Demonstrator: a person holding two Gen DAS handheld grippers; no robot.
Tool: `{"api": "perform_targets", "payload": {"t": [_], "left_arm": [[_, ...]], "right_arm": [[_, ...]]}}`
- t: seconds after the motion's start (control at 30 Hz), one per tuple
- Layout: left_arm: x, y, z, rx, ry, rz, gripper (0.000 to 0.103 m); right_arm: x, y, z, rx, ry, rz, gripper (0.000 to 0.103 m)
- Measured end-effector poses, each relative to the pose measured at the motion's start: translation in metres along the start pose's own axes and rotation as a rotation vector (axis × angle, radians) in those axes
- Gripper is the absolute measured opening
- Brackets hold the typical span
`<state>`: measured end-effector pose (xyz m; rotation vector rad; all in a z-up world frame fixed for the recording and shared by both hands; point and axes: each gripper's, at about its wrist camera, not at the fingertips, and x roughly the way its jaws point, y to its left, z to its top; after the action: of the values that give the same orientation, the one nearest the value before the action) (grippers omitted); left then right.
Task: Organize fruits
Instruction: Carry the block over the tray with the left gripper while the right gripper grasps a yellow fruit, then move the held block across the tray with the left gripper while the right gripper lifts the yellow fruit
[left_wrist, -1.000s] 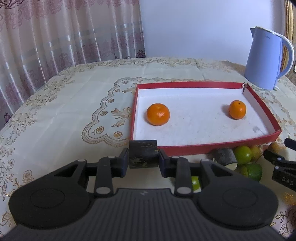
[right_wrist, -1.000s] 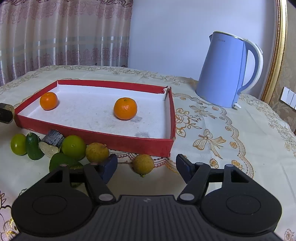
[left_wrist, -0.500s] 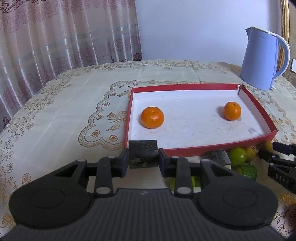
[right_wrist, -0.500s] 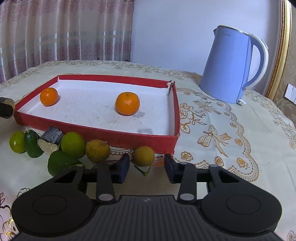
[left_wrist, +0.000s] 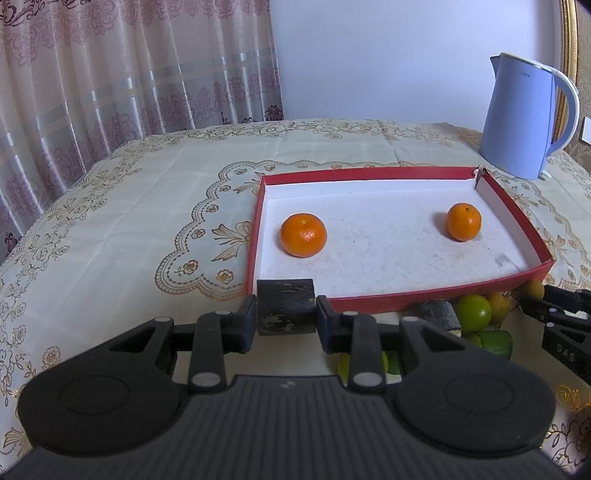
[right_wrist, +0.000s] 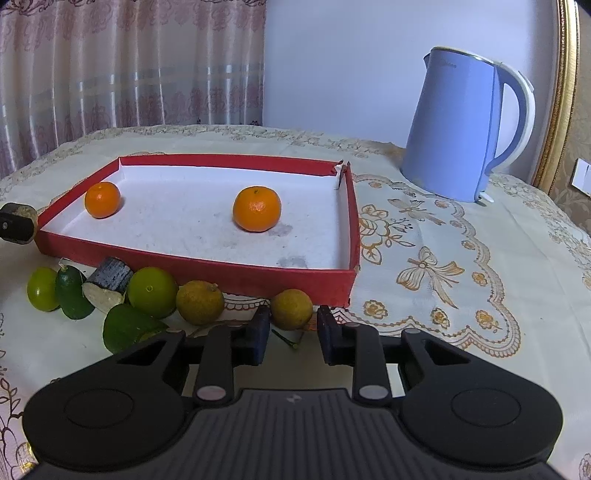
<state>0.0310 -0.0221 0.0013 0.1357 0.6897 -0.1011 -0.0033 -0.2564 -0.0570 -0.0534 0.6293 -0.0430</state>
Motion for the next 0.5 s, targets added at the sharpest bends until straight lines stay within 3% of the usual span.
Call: {"api": "perform_targets", "payload": {"t": [0.5], "left_arm": [[-0.005,-0.002,0.025,0.006,-0.031,-0.041,0.03]], "right_arm": [[-0.015,-0.005,-0.001,0.016,-0.022,-0.003,0.027]]}}
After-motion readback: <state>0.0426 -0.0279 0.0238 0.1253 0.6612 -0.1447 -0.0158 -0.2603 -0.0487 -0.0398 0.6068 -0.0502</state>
